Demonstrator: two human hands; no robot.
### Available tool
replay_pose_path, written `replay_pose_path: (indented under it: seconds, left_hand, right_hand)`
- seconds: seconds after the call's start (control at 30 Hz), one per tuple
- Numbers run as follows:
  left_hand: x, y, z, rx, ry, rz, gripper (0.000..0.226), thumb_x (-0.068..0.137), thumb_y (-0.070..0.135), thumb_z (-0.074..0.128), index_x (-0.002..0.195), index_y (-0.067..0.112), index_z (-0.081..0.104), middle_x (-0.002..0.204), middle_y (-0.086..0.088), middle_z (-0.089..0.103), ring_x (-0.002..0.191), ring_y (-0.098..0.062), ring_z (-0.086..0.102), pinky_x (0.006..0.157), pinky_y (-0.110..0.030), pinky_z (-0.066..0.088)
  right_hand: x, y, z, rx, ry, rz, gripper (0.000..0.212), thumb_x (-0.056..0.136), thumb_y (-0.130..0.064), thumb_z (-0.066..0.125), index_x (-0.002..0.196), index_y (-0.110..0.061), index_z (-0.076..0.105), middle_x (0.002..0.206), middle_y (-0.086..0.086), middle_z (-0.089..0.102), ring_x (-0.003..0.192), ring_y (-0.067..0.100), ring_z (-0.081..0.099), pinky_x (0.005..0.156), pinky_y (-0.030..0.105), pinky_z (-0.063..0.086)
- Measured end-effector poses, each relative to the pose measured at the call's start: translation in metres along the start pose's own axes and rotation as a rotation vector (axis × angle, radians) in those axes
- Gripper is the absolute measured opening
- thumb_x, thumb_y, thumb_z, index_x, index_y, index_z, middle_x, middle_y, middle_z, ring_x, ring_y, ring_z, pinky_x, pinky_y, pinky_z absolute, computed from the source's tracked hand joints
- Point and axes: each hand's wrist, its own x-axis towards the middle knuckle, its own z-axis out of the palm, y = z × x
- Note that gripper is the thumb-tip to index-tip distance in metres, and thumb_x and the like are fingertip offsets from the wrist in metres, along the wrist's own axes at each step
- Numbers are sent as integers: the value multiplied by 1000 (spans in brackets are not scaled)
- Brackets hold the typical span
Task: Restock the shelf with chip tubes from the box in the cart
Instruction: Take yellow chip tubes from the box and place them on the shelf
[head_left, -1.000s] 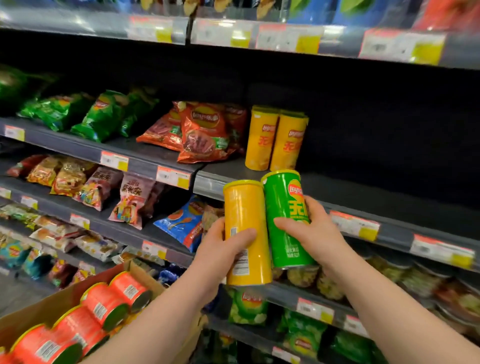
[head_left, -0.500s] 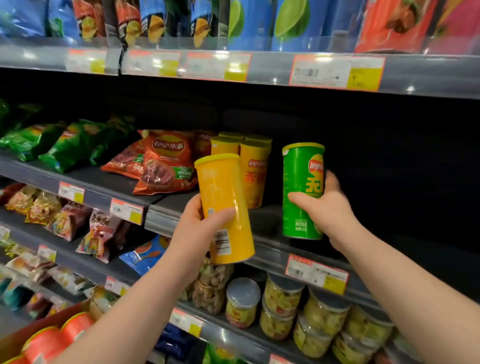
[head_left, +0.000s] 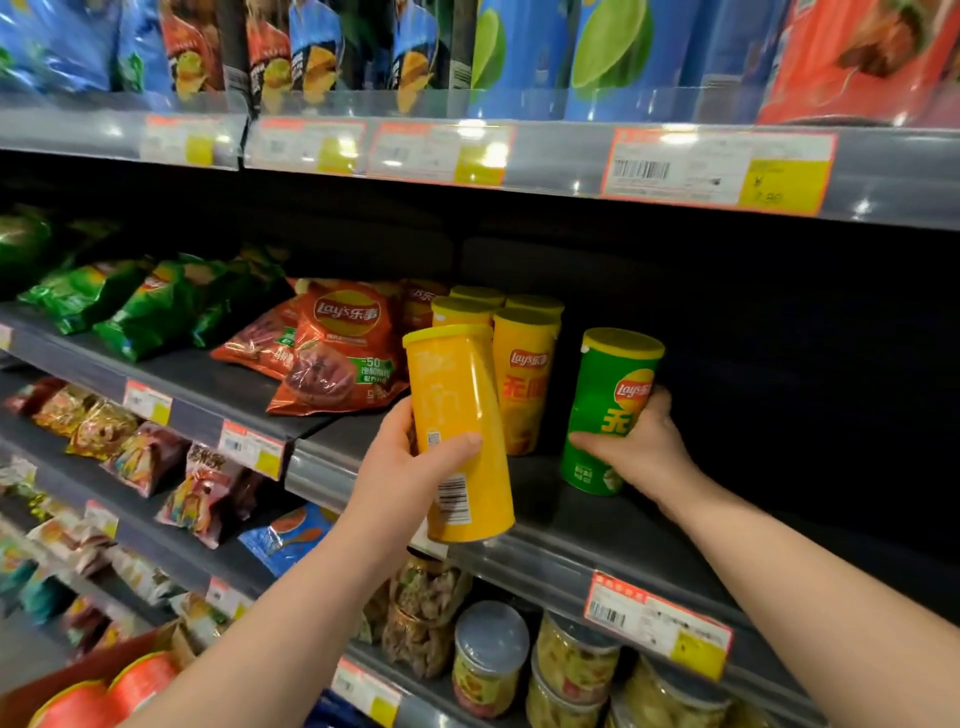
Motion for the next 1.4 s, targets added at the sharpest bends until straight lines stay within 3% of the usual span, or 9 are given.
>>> replay_pose_path:
  seconds: [0.4, 0.53, 0.6, 0.77, 0.9, 1.0, 1.1, 1.17, 1.4]
  left_hand:
    - [38, 6, -20, 62, -148, -39, 64, 77, 22, 74, 131, 34, 42, 115, 7, 64, 103, -17, 63, 91, -46, 51]
    - [47, 1, -24, 98, -177, -42, 64, 78, 21, 74, 125, 43, 36, 114, 11, 61, 104, -15, 61, 92, -44, 50]
    - [52, -1, -24, 112, -206, -38, 67, 78, 23, 76, 126, 44, 34, 114, 12, 60, 105, -13, 60, 90, -40, 51]
    - [64, -9, -26, 170, -301, -18, 84, 75, 29, 77, 143, 36, 29, 125, 8, 59, 110, -12, 59, 91, -35, 50]
    - [66, -11, -32, 254, -285, 4, 70, 84, 33, 69, 141, 39, 30, 125, 11, 55, 107, -7, 58, 86, -28, 50]
    - [62, -20, -43, 738, -179, 122, 79, 76, 62, 56, 144, 28, 35, 131, 6, 52, 114, -14, 54, 92, -36, 48]
    - [49, -38, -55, 1178, -125, 348, 67, 79, 71, 28, 107, 22, 63, 98, 5, 63, 92, -17, 59, 85, -39, 47]
    - [44, -56, -63, 1261, -132, 520, 56, 82, 64, 30, 84, 21, 66, 79, 6, 62, 77, -17, 60, 82, -40, 47]
    - [42, -86, -71, 1237, -13, 775, 44, 81, 55, 48, 90, 16, 67, 87, 1, 62, 82, -23, 59, 84, -35, 34]
  right_hand:
    - [1, -2, 8, -165, 149, 139, 93, 71, -22, 83, 143, -11, 26, 140, 16, 39, 126, 32, 44, 103, 42, 40]
    - [-19, -22, 11, -196, 401, -103, 67, 77, -22, 76, 133, -11, 40, 130, 11, 42, 118, 29, 49, 94, 37, 44]
    - [-27, -36, 21, -152, 191, -126, 56, 82, -20, 71, 131, -17, 43, 124, 2, 46, 115, 22, 51, 87, 31, 45]
    - [-39, -48, 63, -119, -363, -2, 86, 78, -40, 69, 147, -30, 20, 145, -3, 38, 128, 19, 44, 102, 33, 42]
    - [-39, -46, 80, -80, -309, 46, 80, 80, -38, 71, 145, -27, 25, 141, 1, 44, 121, 18, 49, 96, 30, 46]
    - [-38, -48, 89, -208, -214, 49, 87, 72, -43, 75, 143, -23, 28, 141, 4, 43, 124, 22, 47, 99, 34, 44]
    - [-39, -51, 96, -312, -188, 72, 95, 71, -49, 74, 144, -20, 21, 145, 5, 32, 131, 24, 38, 103, 36, 39]
    - [-41, -51, 97, -292, -251, 94, 97, 74, -46, 72, 146, -20, 13, 147, 5, 30, 132, 24, 36, 103, 36, 36]
    - [-45, -51, 96, -349, -248, 87, 100, 71, -49, 74, 146, -20, 14, 145, 5, 34, 130, 25, 40, 102, 34, 38]
